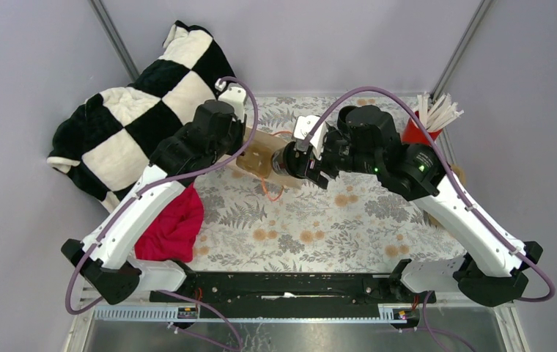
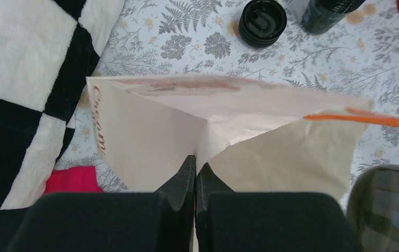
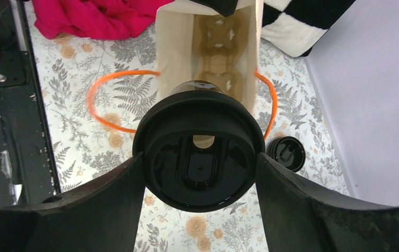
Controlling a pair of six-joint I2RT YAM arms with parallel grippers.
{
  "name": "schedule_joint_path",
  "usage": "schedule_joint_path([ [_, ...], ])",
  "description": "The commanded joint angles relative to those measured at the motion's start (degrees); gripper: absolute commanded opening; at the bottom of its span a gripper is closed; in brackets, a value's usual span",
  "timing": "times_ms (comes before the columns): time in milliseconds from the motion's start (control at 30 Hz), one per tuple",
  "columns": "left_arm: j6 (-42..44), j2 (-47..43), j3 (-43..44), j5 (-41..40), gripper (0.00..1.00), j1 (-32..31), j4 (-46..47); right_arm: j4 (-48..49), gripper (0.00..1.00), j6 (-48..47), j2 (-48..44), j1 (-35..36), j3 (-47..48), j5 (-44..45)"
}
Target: Pack the takeout coffee
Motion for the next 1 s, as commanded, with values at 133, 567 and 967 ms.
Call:
schedule_joint_path([
  [133,-4.59,-3.53,-0.55,6.40,0.00,-0.51,6.58,-0.36,0.41,-3.90,2.98,1.08,4.00,4.11],
  [567,-7.08,0.16,0.52,13.50,0.00,-0.51,18.47,-7.37,0.41,-9.22,4.79,3.31,8.99,11.04],
  [967,-9.62,-11.25,-26.03,10.18,0.00,-0.52,29.80,-8.19,0.39,-8.13,3.76,5.45,2.16,12.25],
])
